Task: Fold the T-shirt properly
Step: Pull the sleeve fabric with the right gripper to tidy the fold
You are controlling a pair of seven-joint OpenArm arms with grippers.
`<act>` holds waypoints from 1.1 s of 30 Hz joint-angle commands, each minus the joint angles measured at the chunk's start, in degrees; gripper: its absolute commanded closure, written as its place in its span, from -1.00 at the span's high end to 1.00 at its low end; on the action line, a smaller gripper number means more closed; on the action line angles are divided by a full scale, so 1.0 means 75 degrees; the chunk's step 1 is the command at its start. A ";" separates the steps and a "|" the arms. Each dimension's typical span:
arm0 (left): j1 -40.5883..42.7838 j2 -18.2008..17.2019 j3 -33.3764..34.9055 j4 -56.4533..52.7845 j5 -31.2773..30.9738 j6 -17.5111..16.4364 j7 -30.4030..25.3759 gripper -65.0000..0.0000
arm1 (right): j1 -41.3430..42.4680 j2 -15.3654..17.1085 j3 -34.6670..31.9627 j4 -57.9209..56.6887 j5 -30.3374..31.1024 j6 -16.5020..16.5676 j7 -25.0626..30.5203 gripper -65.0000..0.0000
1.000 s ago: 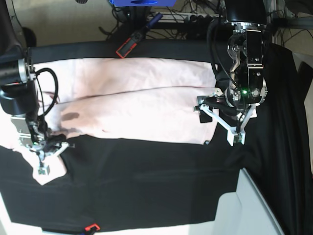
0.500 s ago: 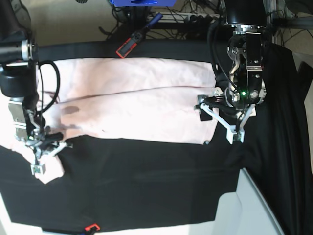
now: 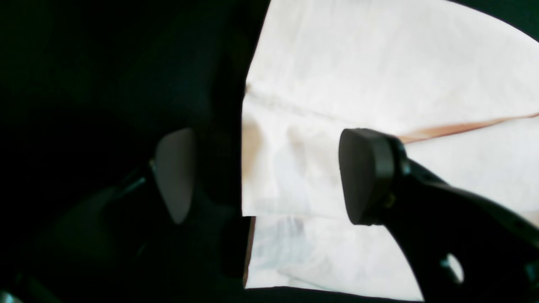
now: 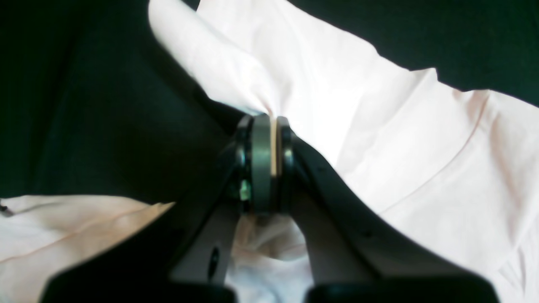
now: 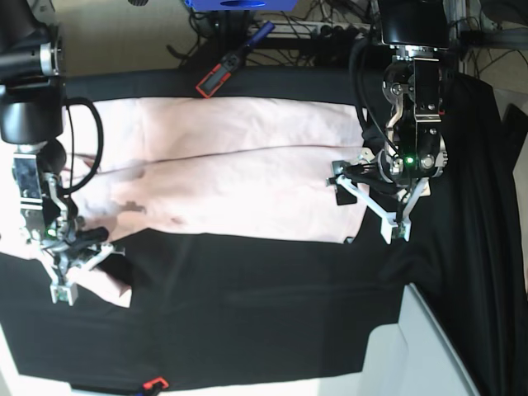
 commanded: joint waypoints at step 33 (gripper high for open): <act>-0.0108 -0.0040 0.0051 0.0091 0.0063 -0.0059 -0.0105 0.57 | -0.2922 -0.1992 0.3591 0.5076 0.0011 -0.0226 -0.3598 -1.00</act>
